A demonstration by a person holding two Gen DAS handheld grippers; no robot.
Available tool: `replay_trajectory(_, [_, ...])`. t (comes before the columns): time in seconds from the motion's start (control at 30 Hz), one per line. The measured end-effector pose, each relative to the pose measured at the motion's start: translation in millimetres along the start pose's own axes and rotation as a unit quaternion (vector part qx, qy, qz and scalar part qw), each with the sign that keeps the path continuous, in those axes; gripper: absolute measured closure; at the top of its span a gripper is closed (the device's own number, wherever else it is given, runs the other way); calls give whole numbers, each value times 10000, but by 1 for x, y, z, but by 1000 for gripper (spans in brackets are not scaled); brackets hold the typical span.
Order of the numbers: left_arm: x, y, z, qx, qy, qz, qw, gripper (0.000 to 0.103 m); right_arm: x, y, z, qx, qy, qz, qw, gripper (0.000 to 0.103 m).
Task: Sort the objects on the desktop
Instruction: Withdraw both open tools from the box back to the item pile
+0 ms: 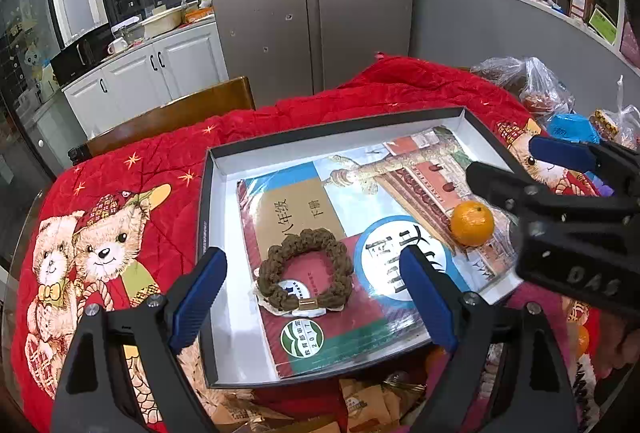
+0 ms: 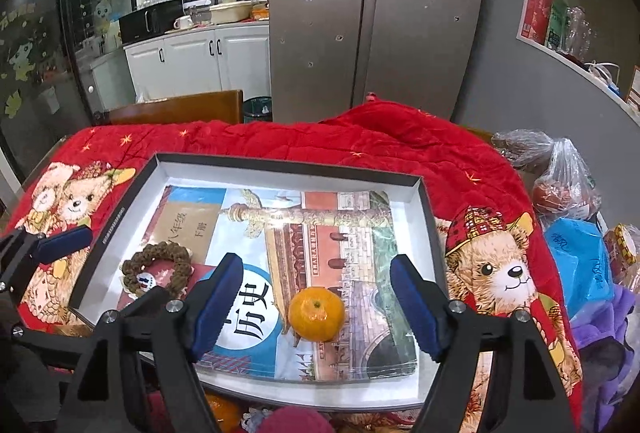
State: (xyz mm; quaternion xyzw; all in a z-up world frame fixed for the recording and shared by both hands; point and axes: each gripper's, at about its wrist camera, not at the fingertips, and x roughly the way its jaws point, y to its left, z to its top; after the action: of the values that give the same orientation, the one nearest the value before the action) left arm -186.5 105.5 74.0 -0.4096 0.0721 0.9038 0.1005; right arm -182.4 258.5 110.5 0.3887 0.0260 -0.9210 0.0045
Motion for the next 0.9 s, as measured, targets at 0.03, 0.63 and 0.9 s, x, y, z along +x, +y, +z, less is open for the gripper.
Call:
replay_trajectory(0.03, [-2, 0, 0, -1, -18, -2, 10000, 14, -4, -2, 1, 37, -29, 39, 10000, 25])
replay_trajectory(0.63, [-133, 7, -19, 29, -661, -266, 9975, 8, -136, 11, 1, 31, -884, 361, 9954, 22])
replay_trajectory(0.9, [-225, 35, -64, 62, -1312, 77, 9913, 0, -215, 20, -29, 78, -1323, 324, 9906, 20])
